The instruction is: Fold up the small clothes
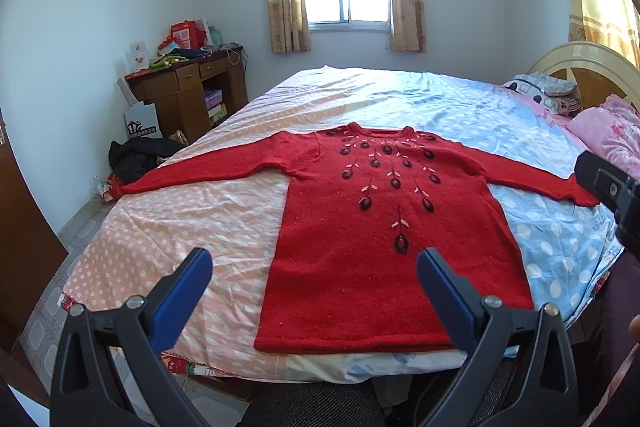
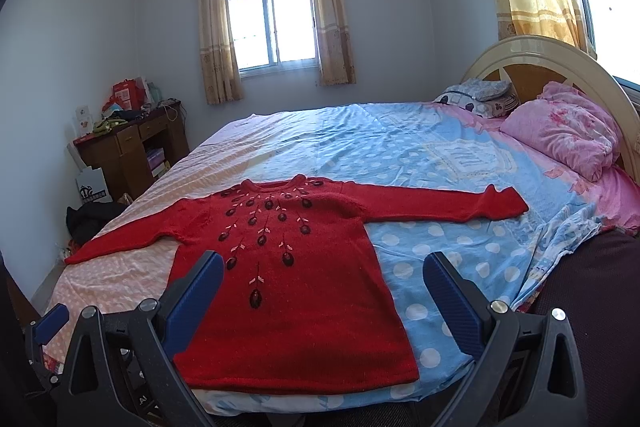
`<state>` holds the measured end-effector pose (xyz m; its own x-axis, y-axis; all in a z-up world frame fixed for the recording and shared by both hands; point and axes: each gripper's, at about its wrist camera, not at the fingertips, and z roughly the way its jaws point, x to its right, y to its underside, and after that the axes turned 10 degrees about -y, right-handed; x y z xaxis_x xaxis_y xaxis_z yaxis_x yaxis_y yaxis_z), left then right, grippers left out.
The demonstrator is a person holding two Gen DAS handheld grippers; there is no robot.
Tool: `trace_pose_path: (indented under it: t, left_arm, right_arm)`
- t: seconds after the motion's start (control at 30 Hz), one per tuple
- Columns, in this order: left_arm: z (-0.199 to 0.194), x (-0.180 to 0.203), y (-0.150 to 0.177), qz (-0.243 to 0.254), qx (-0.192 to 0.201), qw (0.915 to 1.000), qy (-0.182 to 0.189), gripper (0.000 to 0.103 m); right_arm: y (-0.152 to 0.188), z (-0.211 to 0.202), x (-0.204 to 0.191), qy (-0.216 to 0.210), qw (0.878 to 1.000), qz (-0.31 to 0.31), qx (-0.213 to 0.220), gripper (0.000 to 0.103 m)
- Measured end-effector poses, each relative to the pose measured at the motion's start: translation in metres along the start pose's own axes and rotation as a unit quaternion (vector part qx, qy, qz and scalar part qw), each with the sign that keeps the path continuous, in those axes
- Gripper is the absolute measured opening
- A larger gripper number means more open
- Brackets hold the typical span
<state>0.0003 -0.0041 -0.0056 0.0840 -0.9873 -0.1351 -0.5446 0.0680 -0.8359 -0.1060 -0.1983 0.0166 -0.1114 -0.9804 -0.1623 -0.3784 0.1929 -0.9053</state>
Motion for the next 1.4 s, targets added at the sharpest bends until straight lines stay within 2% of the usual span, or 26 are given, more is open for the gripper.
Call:
trace_pose_path:
  t: [1.4]
  left_arm:
    - [0.0054, -0.0005, 0.0052, 0.003, -0.009, 1.0000, 0.003, 0.103]
  right_arm:
    - [0.0059, 0.0083, 0.0025, 0.003, 1.000, 0.003, -0.019, 0.100]
